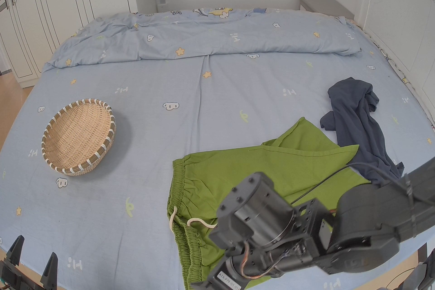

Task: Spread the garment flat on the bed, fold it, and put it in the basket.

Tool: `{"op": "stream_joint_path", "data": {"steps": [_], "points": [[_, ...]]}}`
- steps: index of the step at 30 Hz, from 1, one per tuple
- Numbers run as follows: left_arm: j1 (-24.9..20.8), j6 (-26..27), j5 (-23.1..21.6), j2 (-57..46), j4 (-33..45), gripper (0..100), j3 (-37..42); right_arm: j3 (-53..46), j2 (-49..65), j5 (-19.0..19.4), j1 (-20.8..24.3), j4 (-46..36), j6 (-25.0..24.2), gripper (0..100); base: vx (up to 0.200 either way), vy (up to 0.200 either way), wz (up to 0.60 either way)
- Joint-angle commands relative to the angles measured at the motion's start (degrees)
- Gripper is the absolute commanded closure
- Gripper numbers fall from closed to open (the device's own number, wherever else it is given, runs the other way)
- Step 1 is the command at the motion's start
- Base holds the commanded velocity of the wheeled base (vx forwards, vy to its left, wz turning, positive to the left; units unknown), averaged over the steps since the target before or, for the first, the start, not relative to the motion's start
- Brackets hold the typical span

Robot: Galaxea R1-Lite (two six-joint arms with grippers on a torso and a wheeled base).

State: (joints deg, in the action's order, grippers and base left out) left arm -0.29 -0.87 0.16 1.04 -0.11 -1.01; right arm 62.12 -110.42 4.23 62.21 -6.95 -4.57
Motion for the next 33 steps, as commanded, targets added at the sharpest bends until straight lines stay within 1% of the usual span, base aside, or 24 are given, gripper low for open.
{"op": "stream_joint_path", "data": {"steps": [1, 2, 4, 6, 7, 8, 9, 10, 11, 12, 13, 14, 15, 16, 17, 18, 20, 21, 22, 23, 25, 27, 30, 33], "points": [[0.0, 0.0, -1.1, -1.0, -0.2, 0, 0.9, 1.0, 8.0, 0.0, -5.8, -0.8, -0.3, 0, 0.000, 0.000, 0.00], [0.0, 0.0, -1.2, -1.0, -0.2, 0, 1.0, 1.2, 9.0, 0.0, -6.7, -1.2, -0.2, 0, 0.000, 0.000, 0.00], [0.0, -0.7, -1.2, -1.0, -0.9, 0, -0.7, 2.8, 12.7, 0.8, -12.6, -4.8, -0.2, 0, 0.000, 0.000, 0.00], [-0.2, -2.7, -2.0, -0.9, -1.5, 0, -6.1, 3.5, 13.8, 1.4, -15.5, -6.4, -0.2, 0, 0.000, 0.000, 0.00], [-0.4, -6.3, -3.6, -0.8, -0.8, 0, -13.5, 4.1, 14.5, 2.6, -18.2, -7.1, -0.2, 0, 0.000, 0.000, 0.00], [-0.4, -7.1, -4.2, -0.7, -0.2, 0, -14.6, 4.2, 14.7, 3.0, -18.6, -7.3, -0.2, 0, 0.000, 0.000, 0.00], [-1.2, -9.9, -8.5, 2.4, 6.4, 0, -21.7, 4.6, 15.3, 5.0, -21.0, -7.6, -0.3, 0, 0.000, 0.000, 0.00], [-1.4, -10.4, -9.2, 3.4, 7.8, 0, -22.9, 4.7, 15.5, 5.4, -21.6, -7.6, -0.3, 0, 0.000, 0.000, 0.00], [-2.9, -13.4, -12.9, 9.5, 17.0, 0, -30.0, 4.8, 15.9, 6.5, -23.9, -7.7, -0.5, 0, 0.000, 0.000, 0.00], [-3.6, -15.0, -14.0, 11.4, 19.8, 0, -32.1, 4.8, 16.2, 6.7, -24.8, -7.7, -0.8, 0, 0.000, 0.000, 0.00], [-3.6, -15.0, -14.0, 11.4, 19.8, 0, -32.1, 4.8, 16.2, 6.7, -24.8, -7.7, -0.8, 0, 0.000, 0.000, 0.00], [-5.4, -19.5, -16.8, 16.5, 23.8, 0, -36.5, 4.5, 17.2, 7.1, -26.6, -7.7, -1.8, 0, 0.000, 0.000, 0.00], [-6.8, -21.8, -18.5, 20.5, 24.6, 0, -38.1, 4.2, 17.5, 7.7, -27.8, -7.8, -2.4, 0, 0.000, 0.000, 0.00], [-6.8, -21.8, -18.5, 20.5, 24.6, 0, -38.1, 4.2, 17.5, 7.7, -27.8, -7.8, -2.4, 0, 0.000, 0.000, 0.00], [-9.7, -27.1, -22.1, 28.6, 24.0, 0, -40.2, 3.6, 18.1, 9.3, -30.6, -7.7, -3.1, 0, 0.000, 0.000, 0.00], [-11.3, -30.2, -23.7, 32.5, 23.8, 0, -41.6, 3.0, 18.5, 10.4, -32.4, -7.8, -3.2, 0, 0.000, 0.000, 0.00], [-11.5, -30.8, -24.0, 33.0, 23.7, 0, -42.1, 2.9, 18.5, 10.6, -32.7, -7.8, -3.2, 0, 0.000, 0.000, 0.00], [-14.9, -42.1, -28.1, 44.4, 24.4, 0, -47.2, 0.8, 19.4, 13.1, -36.9, -7.6, -3.3, 0, 0.000, 0.000, 0.00], [-15.4, -43.6, -28.9, 46.0, 24.4, 0, -47.6, 0.4, 19.6, 13.6, -37.7, -7.5, -3.4, 0, 0.000, 0.000, 0.00], [-16.7, -46.3, -31.6, 50.4, 24.4, 0, -48.1, -0.6, 20.3, 14.8, -39.5, -7.6, -3.8, 0, 0.000, 0.000, 0.00], [-17.5, -46.3, -34.8, 53.5, 24.5, 0, -47.1, -2.2, 21.8, 16.2, -41.6, -7.6, -4.4, 0, 0.000, 0.000, 0.00], [-18.3, -46.3, -39.8, 56.9, 24.1, 0, -44.8, -4.5, 24.0, 18.2, -44.3, -7.3, -5.0, 0, 0.000, 0.000, 0.00], [-18.6, -46.2, -46.3, 61.1, 23.7, 0, -42.4, -7.9, 26.8, 18.8, -47.9, -7.2, -4.6, 0, 0.000, 0.000, 0.00], [-18.9, -44.8, -47.4, 65.7, 22.5, 0, -40.8, -11.8, 29.3, 18.9, -50.5, -6.8, -4.4, 0, 0.000, 0.000, 0.00]]}}
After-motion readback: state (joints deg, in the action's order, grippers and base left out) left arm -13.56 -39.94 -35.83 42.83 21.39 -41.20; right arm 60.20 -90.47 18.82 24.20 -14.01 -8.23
